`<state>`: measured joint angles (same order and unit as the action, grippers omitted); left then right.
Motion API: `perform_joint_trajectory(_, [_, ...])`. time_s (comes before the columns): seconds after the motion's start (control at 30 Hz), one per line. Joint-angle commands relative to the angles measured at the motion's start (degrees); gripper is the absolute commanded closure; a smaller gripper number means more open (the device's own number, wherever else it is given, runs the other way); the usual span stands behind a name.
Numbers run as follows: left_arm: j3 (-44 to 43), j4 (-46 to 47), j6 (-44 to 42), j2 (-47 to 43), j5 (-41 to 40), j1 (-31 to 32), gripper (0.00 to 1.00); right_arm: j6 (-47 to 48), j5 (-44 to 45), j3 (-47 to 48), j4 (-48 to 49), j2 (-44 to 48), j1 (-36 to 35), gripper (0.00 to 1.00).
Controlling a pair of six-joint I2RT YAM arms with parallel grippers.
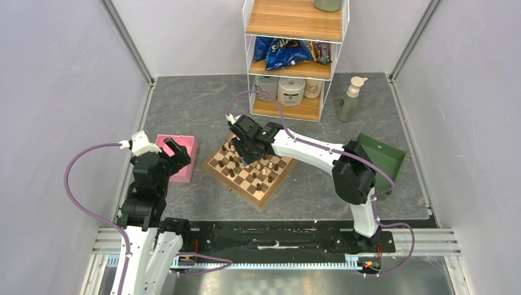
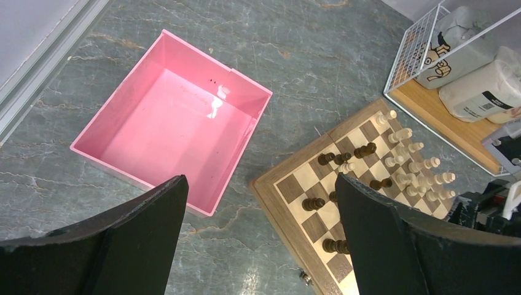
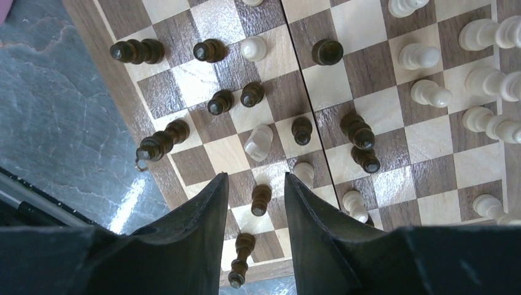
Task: Set up the chess pieces on the board
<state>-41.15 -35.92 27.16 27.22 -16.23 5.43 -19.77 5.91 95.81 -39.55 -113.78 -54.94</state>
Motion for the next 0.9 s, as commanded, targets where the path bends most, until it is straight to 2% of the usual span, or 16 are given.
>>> perform_joint_trajectory(0.0, [0.0,1.12,1.53,0.27,0.28,-0.58,0.03,1.28,2.72,4.48,-1.75,-2.73,-0.52,0.53])
perform_joint_trajectory(0.27, [0.09,1.2,1.6,0.42,0.52,-0.75,0.04,3.0,3.59,6.3,-2.08,-5.12,-0.57,0.53])
perform_joint_trajectory(0.87, [0.18,1.45,1.95,0.33,0.67,-1.73,0.04,3.73,-0.72,9.25,-2.95,-8.17,-0.52,0.56])
